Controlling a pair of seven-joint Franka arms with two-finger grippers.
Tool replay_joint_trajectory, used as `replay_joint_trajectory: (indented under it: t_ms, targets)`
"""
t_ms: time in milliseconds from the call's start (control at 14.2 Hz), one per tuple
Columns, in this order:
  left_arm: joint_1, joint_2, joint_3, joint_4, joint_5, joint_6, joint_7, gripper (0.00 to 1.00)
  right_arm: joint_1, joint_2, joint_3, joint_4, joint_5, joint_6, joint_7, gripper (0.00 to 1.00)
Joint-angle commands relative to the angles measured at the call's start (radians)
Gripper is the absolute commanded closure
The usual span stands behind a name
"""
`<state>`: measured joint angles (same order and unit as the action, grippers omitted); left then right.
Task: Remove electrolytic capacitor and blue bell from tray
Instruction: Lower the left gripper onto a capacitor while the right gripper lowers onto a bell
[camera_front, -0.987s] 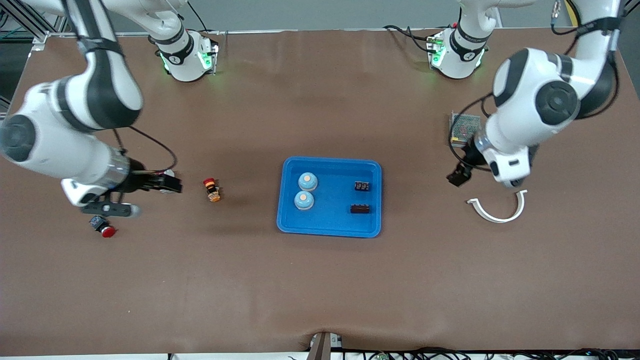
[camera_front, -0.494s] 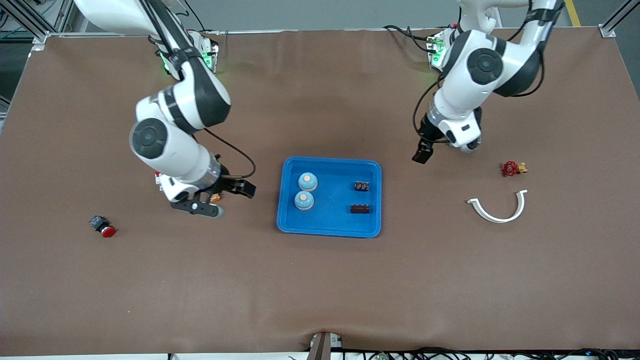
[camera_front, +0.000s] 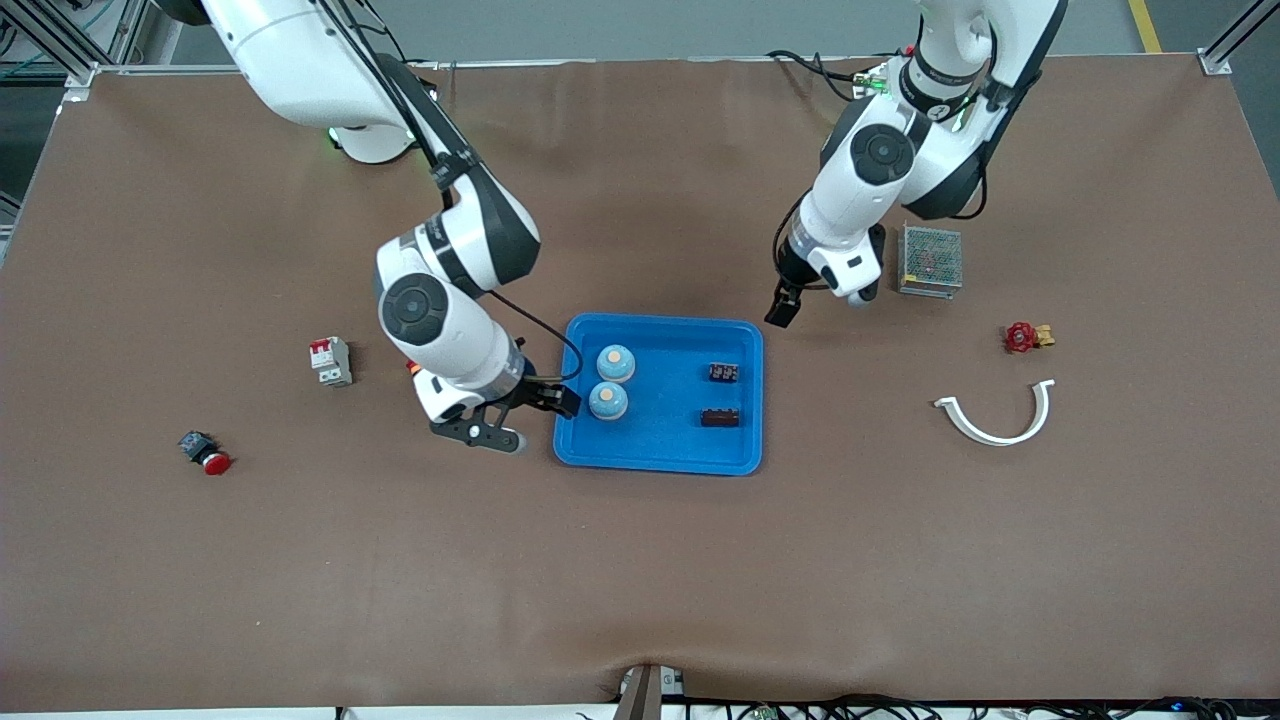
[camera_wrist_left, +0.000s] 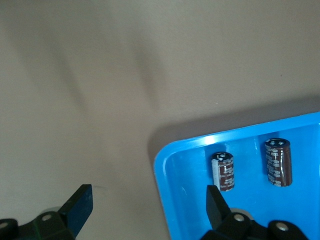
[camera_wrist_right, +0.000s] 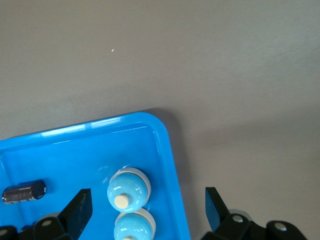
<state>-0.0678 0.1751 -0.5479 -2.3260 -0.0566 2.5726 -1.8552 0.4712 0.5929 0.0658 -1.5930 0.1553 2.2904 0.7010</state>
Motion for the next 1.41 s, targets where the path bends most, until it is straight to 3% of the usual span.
replay_joint_trajectory:
  t_ms: [0, 494, 635, 917, 1340]
  targets:
    - [-0.001, 0.151, 0.002, 0.141, 0.148, 0.0, -0.135, 0.0, 0.03, 0.05, -0.015, 0.045, -0.005, 0.023, 0.025, 0.0]
    - [-0.044, 0.455, 0.006, 0.443, 0.515, -0.129, -0.481, 0.0, 0.083, 0.103, -0.015, 0.059, -0.052, 0.063, 0.051, 0.0]
    - [-0.075, 0.503, 0.017, 0.491, 0.54, -0.152, -0.505, 0.0, 0.099, 0.128, -0.015, 0.08, -0.082, 0.063, 0.052, 0.0]
    - [-0.148, 0.511, 0.071, 0.499, 0.541, -0.152, -0.53, 0.0, 0.11, 0.159, -0.015, 0.097, -0.086, 0.069, 0.052, 0.0]
    - [-0.164, 0.532, 0.079, 0.524, 0.543, -0.153, -0.542, 0.0, 0.124, 0.215, -0.015, 0.123, -0.166, 0.083, 0.052, 0.0]
